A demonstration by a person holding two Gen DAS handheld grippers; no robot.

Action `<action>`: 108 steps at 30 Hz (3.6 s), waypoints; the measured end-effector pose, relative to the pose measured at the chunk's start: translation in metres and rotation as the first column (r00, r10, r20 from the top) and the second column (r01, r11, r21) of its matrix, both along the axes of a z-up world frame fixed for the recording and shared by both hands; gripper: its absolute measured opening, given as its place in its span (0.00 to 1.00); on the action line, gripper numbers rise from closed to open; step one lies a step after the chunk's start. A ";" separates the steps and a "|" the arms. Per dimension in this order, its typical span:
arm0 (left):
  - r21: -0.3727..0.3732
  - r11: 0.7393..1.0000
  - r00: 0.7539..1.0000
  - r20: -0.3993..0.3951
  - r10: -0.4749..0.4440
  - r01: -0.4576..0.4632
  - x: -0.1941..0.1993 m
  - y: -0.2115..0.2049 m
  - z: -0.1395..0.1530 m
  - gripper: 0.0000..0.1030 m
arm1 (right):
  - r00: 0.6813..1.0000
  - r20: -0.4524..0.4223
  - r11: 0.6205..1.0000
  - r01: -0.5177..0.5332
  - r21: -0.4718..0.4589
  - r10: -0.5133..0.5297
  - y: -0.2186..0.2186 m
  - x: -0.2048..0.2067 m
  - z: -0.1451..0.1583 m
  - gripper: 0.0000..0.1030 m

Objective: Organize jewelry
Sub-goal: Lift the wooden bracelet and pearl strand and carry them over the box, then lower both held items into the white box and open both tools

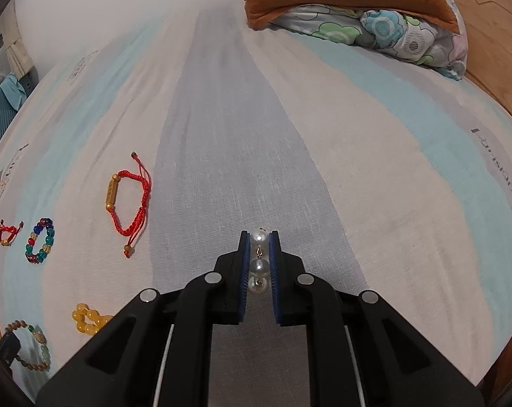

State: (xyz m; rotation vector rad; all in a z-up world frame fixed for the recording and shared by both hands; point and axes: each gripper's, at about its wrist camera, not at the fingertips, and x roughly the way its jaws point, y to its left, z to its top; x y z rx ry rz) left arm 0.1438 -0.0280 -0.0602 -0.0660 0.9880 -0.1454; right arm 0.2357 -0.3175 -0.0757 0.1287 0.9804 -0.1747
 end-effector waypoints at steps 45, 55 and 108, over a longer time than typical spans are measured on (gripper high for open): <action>0.100 0.988 0.977 0.188 0.097 -0.117 -0.014 0.084 0.126 0.07 | 0.974 0.087 0.978 -0.205 -0.048 0.208 0.150 -0.014 0.110 0.10; 0.093 0.978 0.952 0.260 0.159 -0.188 -0.040 0.135 0.164 0.07 | 0.936 0.138 0.946 -0.320 -0.046 0.323 0.238 -0.018 0.140 0.10; 0.108 0.839 0.845 0.022 0.534 -0.533 -0.102 0.374 0.058 0.07 | 0.735 -0.019 0.735 -0.678 0.000 0.678 0.524 -0.091 0.069 0.10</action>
